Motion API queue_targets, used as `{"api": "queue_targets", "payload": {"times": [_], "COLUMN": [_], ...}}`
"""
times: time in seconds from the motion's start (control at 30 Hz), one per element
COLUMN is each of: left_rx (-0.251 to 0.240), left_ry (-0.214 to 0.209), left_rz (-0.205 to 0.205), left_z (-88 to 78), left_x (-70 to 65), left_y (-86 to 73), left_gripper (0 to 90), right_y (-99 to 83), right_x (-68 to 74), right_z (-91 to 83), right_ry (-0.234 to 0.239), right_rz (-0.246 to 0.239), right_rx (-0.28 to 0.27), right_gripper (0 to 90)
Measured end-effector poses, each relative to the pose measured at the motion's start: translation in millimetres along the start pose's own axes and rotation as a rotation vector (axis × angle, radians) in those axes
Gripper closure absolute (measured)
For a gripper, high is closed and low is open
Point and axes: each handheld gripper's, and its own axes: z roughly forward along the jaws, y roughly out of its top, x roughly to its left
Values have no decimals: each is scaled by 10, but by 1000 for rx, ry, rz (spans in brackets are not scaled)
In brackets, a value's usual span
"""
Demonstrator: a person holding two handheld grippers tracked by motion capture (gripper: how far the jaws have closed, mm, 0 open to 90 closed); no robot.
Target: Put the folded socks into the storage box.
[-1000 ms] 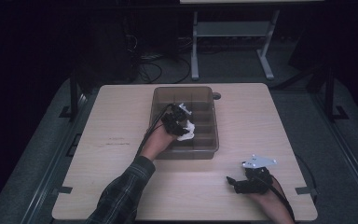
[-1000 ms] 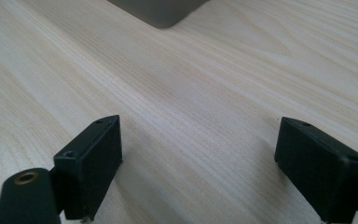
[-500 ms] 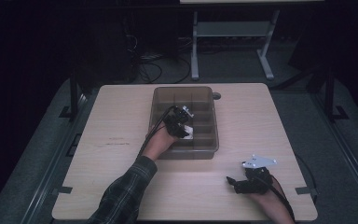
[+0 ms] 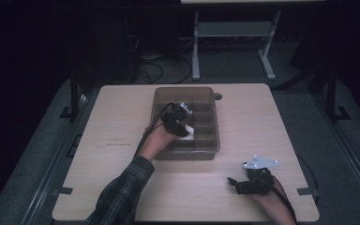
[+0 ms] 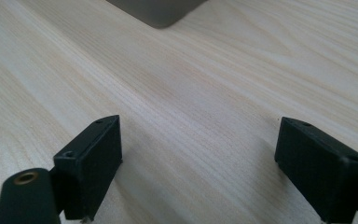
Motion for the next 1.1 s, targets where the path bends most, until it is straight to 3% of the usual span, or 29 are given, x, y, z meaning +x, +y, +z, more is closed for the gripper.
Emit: {"api": "queue_targets", "payload": {"times": [0.07,0.17,0.3,0.4,0.57,0.67,0.87,1.1], "left_rx": [-25,-29,25,34,76,66,15,-49], "left_ry": [-4,-27,-25,-30,-37,-47,-58,-61], "left_rz": [3,27,27,-2,1,-14,-17,-13], "left_z": [-86,-145,23,146,246,279,138,-56], "left_x": [-27,-90,-111,-91,-58,-57,-23,3], "left_y": [18,43,32,13,9,0,-24,-80], "left_gripper": [663,819,900,900,900,900,893,762], "right_y": [0,0,1,-1,-1,-1,-1,-1], "right_x": [1,3,3,1,2,1,2,2], "right_z": [0,0,0,-1,-2,-2,-2,-1], "right_ry": [2,4,5,0,1,1,1,2], "right_rz": [2,4,5,0,0,0,0,0], "right_rx": [-1,-1,-2,0,1,1,1,0], "right_gripper": [143,143,143,143,143,143,143,143]}}
